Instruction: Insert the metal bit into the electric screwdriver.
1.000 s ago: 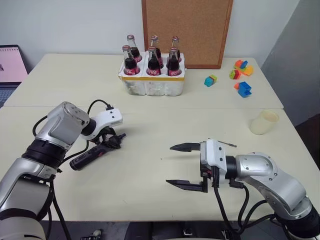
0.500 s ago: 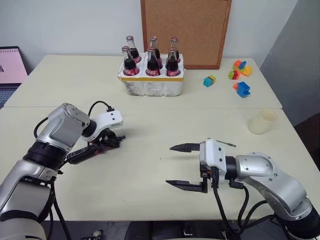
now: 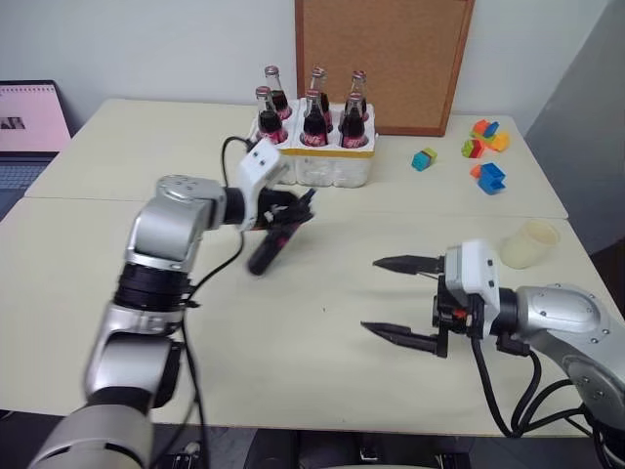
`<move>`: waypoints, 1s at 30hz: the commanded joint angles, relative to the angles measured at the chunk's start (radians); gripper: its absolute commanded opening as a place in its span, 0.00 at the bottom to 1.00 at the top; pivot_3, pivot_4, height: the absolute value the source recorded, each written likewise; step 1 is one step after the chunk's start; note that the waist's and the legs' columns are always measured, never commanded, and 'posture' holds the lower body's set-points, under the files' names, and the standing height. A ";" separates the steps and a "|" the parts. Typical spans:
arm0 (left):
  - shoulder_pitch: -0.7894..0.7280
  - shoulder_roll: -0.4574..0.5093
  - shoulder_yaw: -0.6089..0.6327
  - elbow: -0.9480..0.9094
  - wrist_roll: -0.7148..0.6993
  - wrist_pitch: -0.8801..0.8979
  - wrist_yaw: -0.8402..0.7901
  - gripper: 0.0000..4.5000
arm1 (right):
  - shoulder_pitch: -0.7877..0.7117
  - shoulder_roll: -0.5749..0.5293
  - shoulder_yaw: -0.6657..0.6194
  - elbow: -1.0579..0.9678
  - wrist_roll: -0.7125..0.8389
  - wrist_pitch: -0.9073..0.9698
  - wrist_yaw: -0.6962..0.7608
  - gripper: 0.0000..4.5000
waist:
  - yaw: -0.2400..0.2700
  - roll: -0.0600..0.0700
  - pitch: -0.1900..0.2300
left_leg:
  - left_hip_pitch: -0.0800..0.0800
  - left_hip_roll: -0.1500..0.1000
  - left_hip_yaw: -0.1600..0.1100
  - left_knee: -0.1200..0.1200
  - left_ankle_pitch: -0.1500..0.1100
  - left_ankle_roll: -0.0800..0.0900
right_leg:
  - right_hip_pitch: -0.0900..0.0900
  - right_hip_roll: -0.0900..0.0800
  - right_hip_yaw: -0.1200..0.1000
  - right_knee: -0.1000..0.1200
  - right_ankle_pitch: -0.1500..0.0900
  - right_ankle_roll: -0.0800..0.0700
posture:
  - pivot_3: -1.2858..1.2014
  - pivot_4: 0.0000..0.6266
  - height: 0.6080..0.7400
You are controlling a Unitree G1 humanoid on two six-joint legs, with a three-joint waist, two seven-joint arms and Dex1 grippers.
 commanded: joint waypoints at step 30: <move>0.471 -0.142 0.004 -0.277 -0.083 -0.291 0.357 0.37 | -0.132 -0.228 -0.006 0.165 -0.078 0.044 -0.038 1.00 | 0.001 0.004 -0.004 | 0.013 -0.002 0.004 -0.003 0.000 0.000 | 0.008 0.003 0.002 0.001 0.001 0.004 | 0.52 0.24 1.00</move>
